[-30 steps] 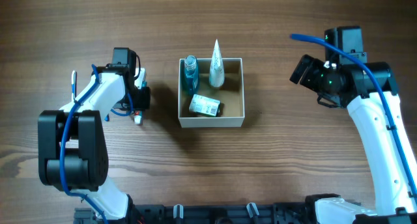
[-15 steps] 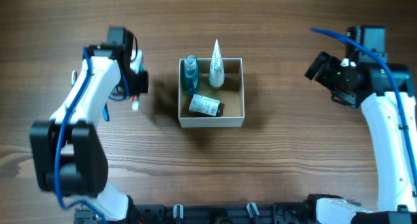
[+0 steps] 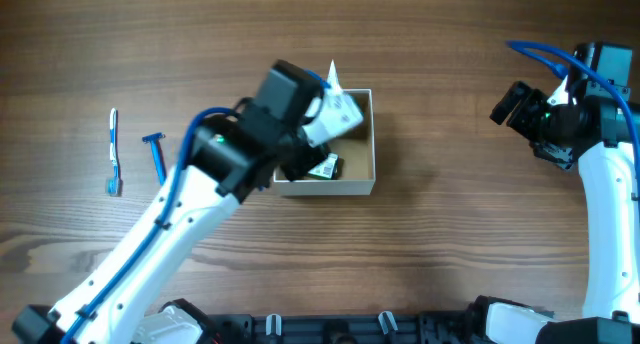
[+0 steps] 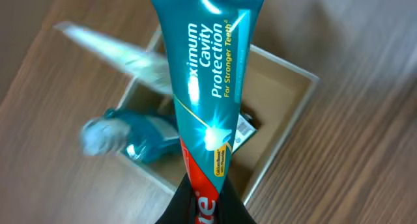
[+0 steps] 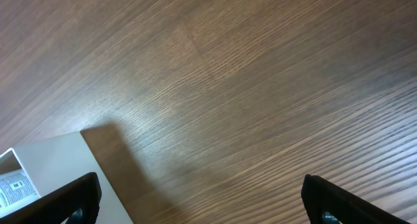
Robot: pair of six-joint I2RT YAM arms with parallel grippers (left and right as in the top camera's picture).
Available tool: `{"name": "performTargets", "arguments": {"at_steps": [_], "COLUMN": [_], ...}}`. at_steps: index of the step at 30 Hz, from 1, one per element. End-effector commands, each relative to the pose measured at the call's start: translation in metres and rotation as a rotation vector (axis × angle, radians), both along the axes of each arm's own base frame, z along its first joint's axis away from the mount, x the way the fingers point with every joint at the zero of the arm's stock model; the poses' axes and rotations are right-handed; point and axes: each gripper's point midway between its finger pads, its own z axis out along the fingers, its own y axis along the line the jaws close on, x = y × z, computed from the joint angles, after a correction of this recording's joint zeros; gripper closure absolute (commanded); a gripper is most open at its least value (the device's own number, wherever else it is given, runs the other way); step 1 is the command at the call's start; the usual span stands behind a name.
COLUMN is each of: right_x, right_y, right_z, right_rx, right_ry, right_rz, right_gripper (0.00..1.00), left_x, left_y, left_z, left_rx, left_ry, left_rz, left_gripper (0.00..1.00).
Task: Pack container
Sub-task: 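Drop the toothpaste tube into the box with the left gripper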
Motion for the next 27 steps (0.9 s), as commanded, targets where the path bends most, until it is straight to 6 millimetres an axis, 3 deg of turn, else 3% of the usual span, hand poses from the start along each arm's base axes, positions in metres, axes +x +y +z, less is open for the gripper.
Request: {"name": "performTargets", "arguments": {"at_steps": [1,9,12,14,15,16,18,20,21,24,27], "right_x": [0.000,0.000,0.000,-0.001,-0.001,-0.001,-0.001,-0.001,-0.002,-0.002,-0.004], "right_y": [0.002,0.002,0.002,0.002,0.002,0.002,0.002,0.001,0.001,0.000,-0.001], "right_z": [-0.004,-0.004,-0.004,-0.004,-0.004,-0.004,-0.004,-0.004,-0.004,-0.004,-0.005], "right_rx": [0.008,0.008,0.007,0.008,0.008,0.008,0.008,0.001,-0.003,-0.016,-0.022], "right_ry": [0.007,0.007,0.008,0.010,0.011,0.011,0.011,0.013,0.013,0.016,0.024], "right_rz": [0.023,0.023,0.024,0.024,0.024,0.024,0.024,0.021,0.023,0.042,0.042], "right_gripper": [0.00,0.00,0.00,0.00,0.00,0.00,0.00,0.00,0.00,0.00,0.00], "left_x": [-0.007,0.007,0.010,0.012,0.014,0.016,0.019,0.020,0.020,0.021,0.033], "left_y": [-0.019,-0.018,-0.016,-0.013,-0.011,-0.008,-0.004,0.004,0.012,0.049,0.122], "left_z": [-0.025,-0.103,-0.124,-0.124,-0.123,-0.118,-0.103,-0.076,-0.053,0.001,0.034], "left_rx": [0.092,0.214,0.257,0.274,0.283,0.293,0.290,0.245,0.198,0.022,-0.120], "left_ry": [0.022,0.204,0.242,0.232,0.221,0.201,0.155,0.100,0.057,-0.010,-0.049], "left_rz": [-0.166,-0.145,-0.140,-0.131,-0.123,-0.109,-0.057,0.048,0.130,0.401,0.718], "left_gripper": [0.96,0.94,0.74,0.64,0.51,0.39,0.34,0.31,0.29,0.06,0.00]}}
